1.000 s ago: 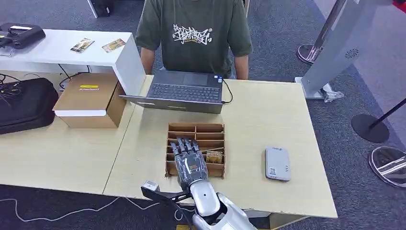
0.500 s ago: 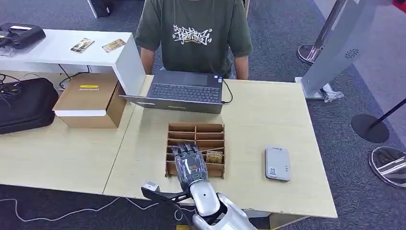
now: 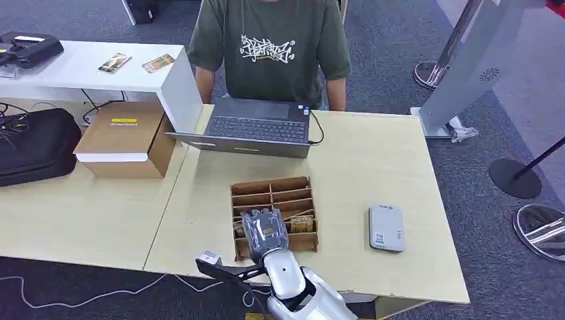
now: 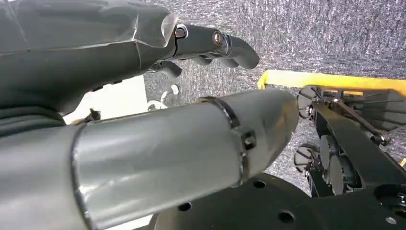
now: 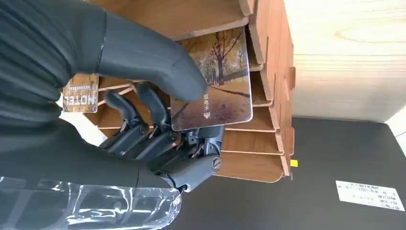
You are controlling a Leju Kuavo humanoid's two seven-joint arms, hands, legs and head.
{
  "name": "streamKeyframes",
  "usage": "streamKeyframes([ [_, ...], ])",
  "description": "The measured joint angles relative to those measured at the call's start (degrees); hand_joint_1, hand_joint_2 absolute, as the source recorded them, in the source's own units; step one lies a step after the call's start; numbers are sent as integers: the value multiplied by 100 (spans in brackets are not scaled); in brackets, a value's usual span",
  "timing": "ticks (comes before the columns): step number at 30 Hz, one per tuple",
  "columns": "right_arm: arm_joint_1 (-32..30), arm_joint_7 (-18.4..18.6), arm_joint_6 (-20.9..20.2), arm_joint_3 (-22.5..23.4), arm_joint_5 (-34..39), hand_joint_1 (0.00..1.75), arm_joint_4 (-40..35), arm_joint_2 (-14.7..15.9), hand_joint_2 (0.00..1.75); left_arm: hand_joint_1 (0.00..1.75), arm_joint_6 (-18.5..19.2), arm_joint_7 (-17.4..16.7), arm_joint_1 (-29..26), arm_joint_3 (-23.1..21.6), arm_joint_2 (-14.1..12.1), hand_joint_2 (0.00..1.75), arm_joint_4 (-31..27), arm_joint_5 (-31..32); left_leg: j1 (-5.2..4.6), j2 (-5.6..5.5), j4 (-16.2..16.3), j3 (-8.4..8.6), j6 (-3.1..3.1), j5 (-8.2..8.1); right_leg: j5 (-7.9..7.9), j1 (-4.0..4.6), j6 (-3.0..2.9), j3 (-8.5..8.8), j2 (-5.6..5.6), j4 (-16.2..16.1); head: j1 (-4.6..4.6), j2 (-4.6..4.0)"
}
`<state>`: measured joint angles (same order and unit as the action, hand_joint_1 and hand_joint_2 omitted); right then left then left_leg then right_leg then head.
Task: Pass the card to the sensor for recognition and then transmit it.
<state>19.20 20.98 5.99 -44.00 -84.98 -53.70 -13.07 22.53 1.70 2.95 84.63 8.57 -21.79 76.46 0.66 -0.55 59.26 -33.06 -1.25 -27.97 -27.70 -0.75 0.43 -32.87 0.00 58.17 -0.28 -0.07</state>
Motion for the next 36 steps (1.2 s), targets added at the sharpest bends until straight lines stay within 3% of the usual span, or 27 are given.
streamKeyframes([
  [3,1,2,7,0,-4,154,2,0,175,0,-2,0,1,0,2,0,0,0,0,0,0,0,0,0,0,0,0,0,0,0,0,0],
  [7,1,2,9,0,-4,169,2,-2,175,0,-11,0,0,0,2,0,0,0,0,0,0,0,0,0,0,0,0,0,0,0,0,0],
  [25,-7,61,153,48,63,175,-28,-2,175,0,-26,0,0,0,-2,0,0,37,0,0,0,0,0,0,0,0,0,-1,0,0,0,0],
  [31,-151,286,586,484,30,175,-851,33,175,0,-33,28,-9,0,-2,0,0,85,0,1,1,2,0,0,0,0,0,-2,1,-1,-2,0],
  [36,-506,232,879,1082,-35,175,-1907,92,175,0,-17,59,-32,0,0,0,-2,116,-1,0,1,1,0,0,0,-1,0,-2,1,-3,-2,0],
])
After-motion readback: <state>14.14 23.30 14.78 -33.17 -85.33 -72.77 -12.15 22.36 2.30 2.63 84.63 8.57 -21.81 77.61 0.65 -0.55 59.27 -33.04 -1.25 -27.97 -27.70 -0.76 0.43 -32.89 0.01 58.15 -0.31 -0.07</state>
